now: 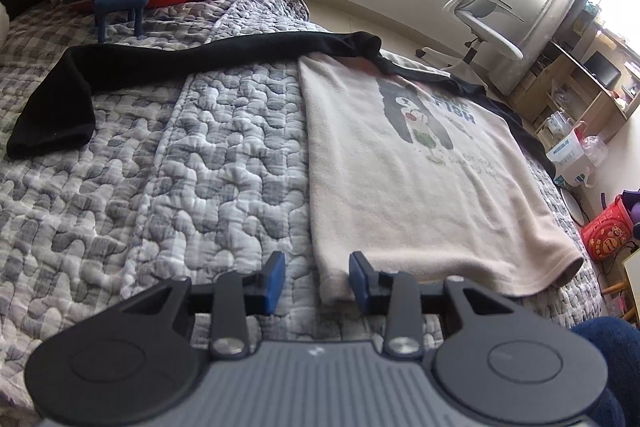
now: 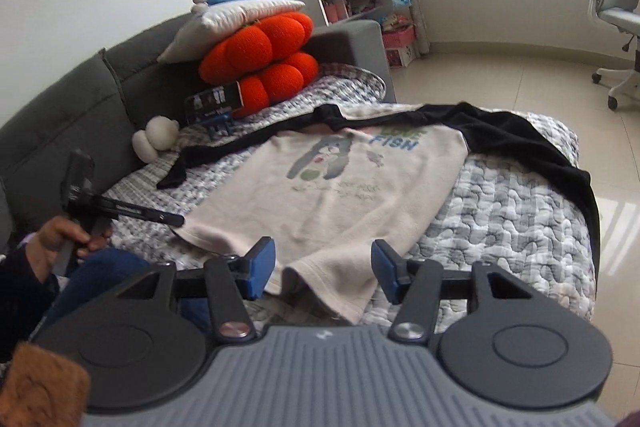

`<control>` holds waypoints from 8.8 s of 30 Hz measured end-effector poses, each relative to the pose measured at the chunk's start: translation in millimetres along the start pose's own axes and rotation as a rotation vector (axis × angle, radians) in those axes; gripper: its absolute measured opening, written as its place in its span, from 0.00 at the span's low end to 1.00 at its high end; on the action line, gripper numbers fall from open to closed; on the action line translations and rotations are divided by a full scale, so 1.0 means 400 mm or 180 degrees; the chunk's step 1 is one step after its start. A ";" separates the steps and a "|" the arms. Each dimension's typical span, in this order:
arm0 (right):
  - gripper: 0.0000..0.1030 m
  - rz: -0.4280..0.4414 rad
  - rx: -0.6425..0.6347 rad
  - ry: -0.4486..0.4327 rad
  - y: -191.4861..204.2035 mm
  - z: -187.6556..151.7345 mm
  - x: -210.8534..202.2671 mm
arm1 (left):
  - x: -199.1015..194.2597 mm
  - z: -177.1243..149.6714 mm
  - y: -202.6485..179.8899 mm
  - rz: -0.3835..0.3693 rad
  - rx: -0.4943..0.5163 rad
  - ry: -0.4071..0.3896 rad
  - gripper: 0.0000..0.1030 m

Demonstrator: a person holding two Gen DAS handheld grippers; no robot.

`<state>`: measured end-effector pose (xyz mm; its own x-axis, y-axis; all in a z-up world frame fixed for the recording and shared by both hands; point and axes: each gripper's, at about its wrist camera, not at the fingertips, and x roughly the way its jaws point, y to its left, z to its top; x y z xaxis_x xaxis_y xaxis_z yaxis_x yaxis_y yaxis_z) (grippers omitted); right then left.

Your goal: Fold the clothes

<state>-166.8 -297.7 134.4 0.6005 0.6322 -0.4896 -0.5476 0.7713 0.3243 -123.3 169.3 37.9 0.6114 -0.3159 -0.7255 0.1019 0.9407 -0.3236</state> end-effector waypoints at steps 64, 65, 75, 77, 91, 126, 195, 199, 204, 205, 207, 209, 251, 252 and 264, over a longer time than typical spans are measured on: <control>0.32 -0.0868 -0.0455 0.0144 -0.119 -0.019 0.064 | -0.004 0.075 -0.057 0.0389 0.0411 -0.0209 0.42; 0.32 -0.0842 -0.0491 0.0175 -0.127 -0.004 0.086 | 0.009 0.094 -0.066 0.0364 0.0448 -0.0229 0.42; 0.32 -0.0580 -0.0601 0.0623 -0.210 0.164 0.397 | 0.193 0.290 -0.149 0.0042 0.0776 -0.0195 0.43; 0.32 -0.0575 -0.0653 0.0712 -0.219 0.186 0.462 | 0.243 0.327 -0.158 -0.0023 0.0779 -0.0127 0.44; 0.29 -0.0796 -0.0843 0.0656 -0.302 0.264 0.700 | 0.446 0.479 -0.159 -0.0052 0.0890 0.0032 0.48; 0.31 -0.0968 -0.0305 0.0472 -0.279 0.257 0.663 | 0.118 0.301 0.200 0.1216 0.0479 -0.0663 0.57; 0.10 0.0267 -0.2166 0.0815 0.285 0.261 1.057 | -0.102 0.319 0.796 0.0906 -0.1875 -0.1126 0.04; 0.22 0.0311 -0.2248 0.0778 0.290 0.249 1.048 | -0.068 0.321 0.801 0.1151 -0.1824 -0.1021 0.05; 0.32 0.0449 -0.1825 0.0468 0.256 0.270 1.016 | -0.141 0.282 0.798 0.0962 -0.1971 -0.1274 0.24; 0.32 0.0445 -0.1734 0.0431 0.250 0.275 1.016 | -0.153 0.273 0.795 0.0950 -0.1982 -0.1303 0.25; 0.32 0.0386 -0.1645 0.0463 0.242 0.278 1.026 | -0.155 0.258 0.784 0.0945 -0.1946 -0.1249 0.27; 0.29 0.0295 -0.1539 0.0609 0.239 0.277 1.053 | -0.138 0.246 0.769 0.0908 -0.1909 -0.1138 0.29; 0.25 0.0086 -0.0863 0.0585 0.212 0.250 1.046 | -0.070 0.274 0.737 0.1701 -0.1350 -0.1136 0.30; 0.25 0.0081 -0.0857 0.0579 0.213 0.250 1.045 | -0.079 0.275 0.724 0.1721 -0.1311 -0.1190 0.31; 0.25 0.0008 -0.0692 0.0516 0.185 0.249 1.005 | 0.027 0.279 0.651 0.1703 -0.0894 -0.0812 0.37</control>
<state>92.0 21.0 42.0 0.5074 0.6006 -0.6180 -0.6718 0.7248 0.1528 -2.5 424.5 13.6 0.6914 0.2586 -0.6747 -0.4557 0.8807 -0.1294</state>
